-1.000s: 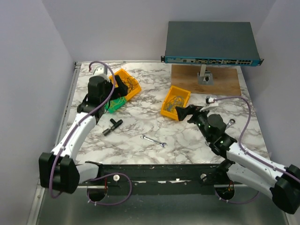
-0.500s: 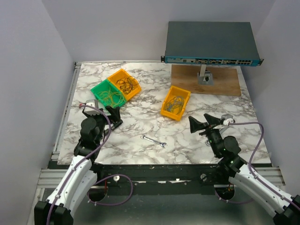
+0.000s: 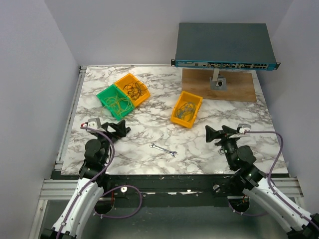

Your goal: Untangle the cables

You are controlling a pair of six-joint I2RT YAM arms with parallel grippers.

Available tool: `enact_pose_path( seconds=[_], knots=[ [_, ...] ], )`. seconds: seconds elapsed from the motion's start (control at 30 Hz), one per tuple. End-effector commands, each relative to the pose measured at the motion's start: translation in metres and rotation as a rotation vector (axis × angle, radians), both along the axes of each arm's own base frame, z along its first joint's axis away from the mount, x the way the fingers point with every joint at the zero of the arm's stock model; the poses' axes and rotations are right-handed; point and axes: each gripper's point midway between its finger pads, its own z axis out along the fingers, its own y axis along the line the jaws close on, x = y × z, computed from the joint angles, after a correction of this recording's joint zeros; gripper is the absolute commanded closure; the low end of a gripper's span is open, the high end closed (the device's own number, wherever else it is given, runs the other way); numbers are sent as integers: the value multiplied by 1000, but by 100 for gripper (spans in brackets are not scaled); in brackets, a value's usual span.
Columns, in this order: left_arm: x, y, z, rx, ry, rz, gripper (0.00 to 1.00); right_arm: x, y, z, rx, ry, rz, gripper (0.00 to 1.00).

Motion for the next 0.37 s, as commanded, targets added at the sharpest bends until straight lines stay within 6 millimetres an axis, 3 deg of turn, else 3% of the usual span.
enact_pose_path(
  seconds=[0.0,0.33],
  knots=[
    [-8,5,-8,-54,19,33,1,-5,-14,10,54,-18,-54,2],
    [-13,12,-2,-59,-30,61,1,-4,-12,7,39,-10,-46,2]
  ],
)
